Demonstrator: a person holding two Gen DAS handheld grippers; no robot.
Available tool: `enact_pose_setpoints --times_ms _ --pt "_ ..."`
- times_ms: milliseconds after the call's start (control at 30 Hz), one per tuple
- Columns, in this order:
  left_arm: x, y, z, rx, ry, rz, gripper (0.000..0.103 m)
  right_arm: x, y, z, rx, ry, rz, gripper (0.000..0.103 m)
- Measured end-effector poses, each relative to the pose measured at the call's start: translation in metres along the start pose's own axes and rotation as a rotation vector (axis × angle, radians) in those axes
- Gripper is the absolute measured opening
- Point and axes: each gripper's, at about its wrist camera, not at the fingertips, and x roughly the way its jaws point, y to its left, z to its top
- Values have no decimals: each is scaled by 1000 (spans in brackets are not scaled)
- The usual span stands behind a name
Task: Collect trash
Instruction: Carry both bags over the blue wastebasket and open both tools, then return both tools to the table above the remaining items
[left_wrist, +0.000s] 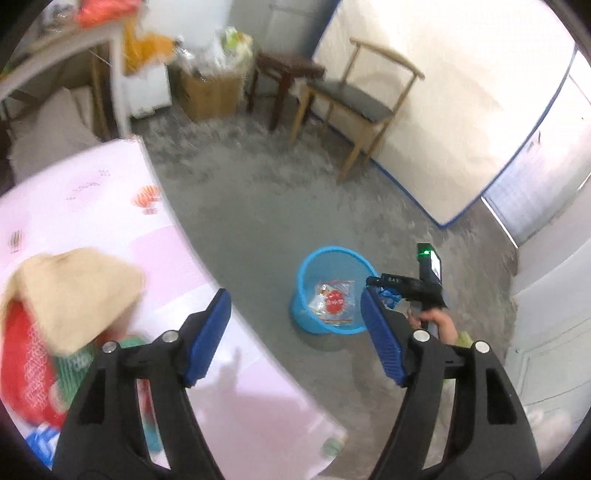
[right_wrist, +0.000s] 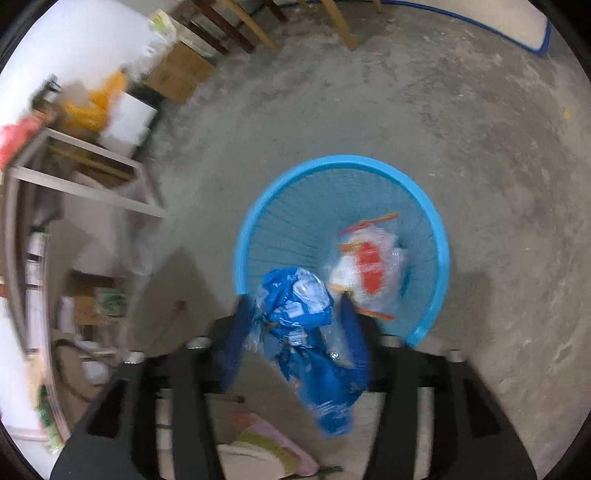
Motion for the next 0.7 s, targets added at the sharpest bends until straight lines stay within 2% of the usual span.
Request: enact_pose_setpoints --times_ms 100,267,367,500,633,700 --pt "-35 20 -28 -29 -51 50 70 13 -4 1 10 24 -76 57" --pt "-87 67 -82 -135 -131 119 71 -3 -6 -14 18 3 -58 57" --pt "-111 95 -109 -190 -181 204 71 -25 0 -26 -6 -35 -40 57" --pt "-145 124 -138 -242 -245 249 72 -69 18 -48 -44 -82 30 57" --pt "-162 139 -162 -265 -261 298 74 -119 52 -73 -134 -138 124 68" --pt "-165 145 -178 -282 -260 312 74 -144 81 -88 -203 -153 201 71"
